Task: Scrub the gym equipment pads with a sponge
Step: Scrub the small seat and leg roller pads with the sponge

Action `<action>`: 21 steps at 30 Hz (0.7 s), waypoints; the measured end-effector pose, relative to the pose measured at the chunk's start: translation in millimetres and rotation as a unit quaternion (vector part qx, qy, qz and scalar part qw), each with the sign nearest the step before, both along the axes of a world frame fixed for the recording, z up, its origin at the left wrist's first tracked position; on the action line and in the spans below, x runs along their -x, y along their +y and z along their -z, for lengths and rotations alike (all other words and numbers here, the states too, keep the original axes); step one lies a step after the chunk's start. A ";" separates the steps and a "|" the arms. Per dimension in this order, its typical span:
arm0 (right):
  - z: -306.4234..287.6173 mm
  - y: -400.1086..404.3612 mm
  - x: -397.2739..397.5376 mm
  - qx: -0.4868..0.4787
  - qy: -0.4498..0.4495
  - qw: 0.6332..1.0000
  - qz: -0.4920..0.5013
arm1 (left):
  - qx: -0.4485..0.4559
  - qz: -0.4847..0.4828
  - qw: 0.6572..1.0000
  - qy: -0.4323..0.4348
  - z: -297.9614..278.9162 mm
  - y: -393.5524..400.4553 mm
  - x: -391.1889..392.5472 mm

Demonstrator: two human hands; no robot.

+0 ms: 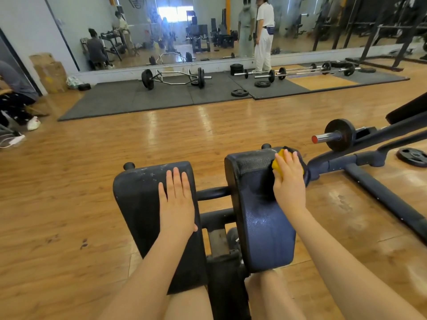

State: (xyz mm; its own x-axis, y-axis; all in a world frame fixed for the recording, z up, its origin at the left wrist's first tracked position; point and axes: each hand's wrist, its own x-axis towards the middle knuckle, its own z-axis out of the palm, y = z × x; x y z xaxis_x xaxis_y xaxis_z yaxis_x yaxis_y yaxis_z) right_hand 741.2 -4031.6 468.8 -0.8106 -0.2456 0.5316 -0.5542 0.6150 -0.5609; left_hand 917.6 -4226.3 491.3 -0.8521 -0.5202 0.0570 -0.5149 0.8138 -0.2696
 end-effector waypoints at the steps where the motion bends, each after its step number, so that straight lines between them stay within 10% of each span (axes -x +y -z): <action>1: 2.9 -2.4 -0.8 0.012 -0.008 1.000 0.007 | -0.001 0.001 1.000 0.002 0.2 -0.4 -0.4; 8: 17.1 -18.5 -17.2 0.093 -0.008 0.994 0.050 | -0.007 -0.001 1.000 0.001 1.5 -0.5 1.2; 21: 8.6 -35.1 -34.6 -0.085 0.154 0.974 -0.142 | 0.000 -0.017 1.000 0.011 6.0 2.3 6.4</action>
State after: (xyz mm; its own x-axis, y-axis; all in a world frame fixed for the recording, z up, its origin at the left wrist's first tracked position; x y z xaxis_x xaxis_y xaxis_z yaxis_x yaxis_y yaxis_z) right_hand 775.8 -4066.8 460.2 -0.5059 -0.5427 0.6705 -0.8416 0.4811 -0.2455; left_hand 911.2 -4223.9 485.4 -0.8319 -0.5496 0.0767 -0.5490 0.7950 -0.2580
